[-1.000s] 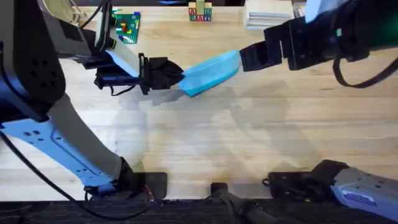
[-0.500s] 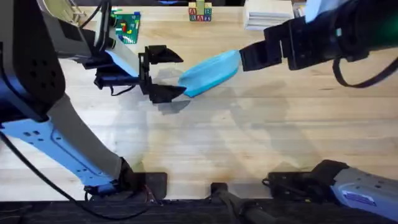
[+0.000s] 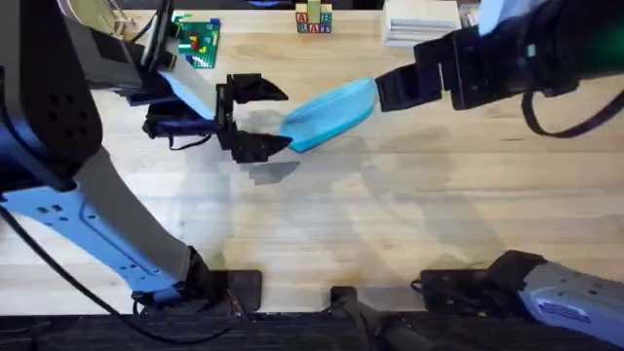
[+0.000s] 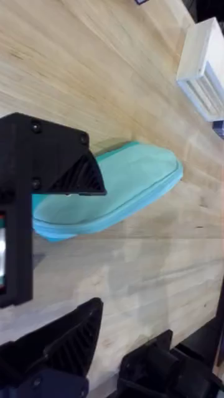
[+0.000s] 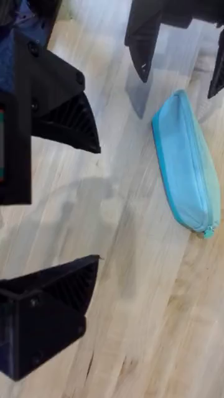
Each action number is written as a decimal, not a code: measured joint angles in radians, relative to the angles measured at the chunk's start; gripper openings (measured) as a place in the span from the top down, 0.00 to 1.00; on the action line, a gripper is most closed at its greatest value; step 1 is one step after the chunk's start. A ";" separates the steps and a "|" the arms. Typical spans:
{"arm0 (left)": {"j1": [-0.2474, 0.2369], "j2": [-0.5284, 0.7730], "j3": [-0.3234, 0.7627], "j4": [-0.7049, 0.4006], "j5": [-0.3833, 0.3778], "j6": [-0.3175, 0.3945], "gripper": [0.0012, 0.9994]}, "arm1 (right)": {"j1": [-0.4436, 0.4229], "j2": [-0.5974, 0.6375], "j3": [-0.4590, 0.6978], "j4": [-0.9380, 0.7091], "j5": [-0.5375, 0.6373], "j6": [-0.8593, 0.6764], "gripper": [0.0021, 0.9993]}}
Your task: Unzip the bag, pick up the pens from the table one at a time and place them inside, then zip the bag closed.
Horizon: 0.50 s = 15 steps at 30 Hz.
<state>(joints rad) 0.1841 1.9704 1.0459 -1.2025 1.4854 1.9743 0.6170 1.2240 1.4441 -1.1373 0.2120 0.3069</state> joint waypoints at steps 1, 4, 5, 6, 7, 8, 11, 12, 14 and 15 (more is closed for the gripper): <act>0.000 0.000 0.008 -0.032 0.003 0.018 0.00 | 0.000 0.000 0.000 0.000 0.000 0.000 0.00; 0.001 -0.001 0.043 -0.092 0.003 0.055 0.00 | 0.000 0.000 0.000 0.000 0.000 0.000 0.00; 0.003 -0.002 0.056 -0.105 0.003 0.063 0.00 | 0.000 0.000 0.000 0.000 0.000 0.000 0.00; 0.005 -0.007 0.068 -0.115 0.003 0.069 0.00 | 0.000 0.000 0.000 0.000 0.000 0.000 0.00; 0.009 -0.014 0.076 -0.122 0.002 0.074 0.00 | 0.000 0.000 0.000 0.000 0.000 0.000 0.00; 0.013 -0.025 0.082 -0.129 -0.001 0.078 0.00 | 0.000 0.000 0.000 0.000 0.000 0.000 0.00; 0.028 -0.071 0.100 -0.147 -0.011 0.085 0.00 | 0.000 0.000 0.000 0.000 0.000 0.000 0.00; 0.034 -0.089 0.106 -0.152 -0.015 0.085 0.00 | 0.000 0.000 0.000 0.000 0.000 0.000 0.00; 0.047 -0.123 0.116 -0.159 -0.026 0.085 0.00 | 0.000 0.000 0.000 0.000 0.000 0.000 0.00; 0.055 -0.140 0.119 -0.162 -0.034 0.085 0.00 | 0.000 0.000 0.000 0.000 0.000 0.000 0.00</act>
<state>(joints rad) 0.2388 1.8303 1.1644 -1.3649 1.4517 2.0594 0.6170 1.2240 1.4441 -1.1370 0.2123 0.3069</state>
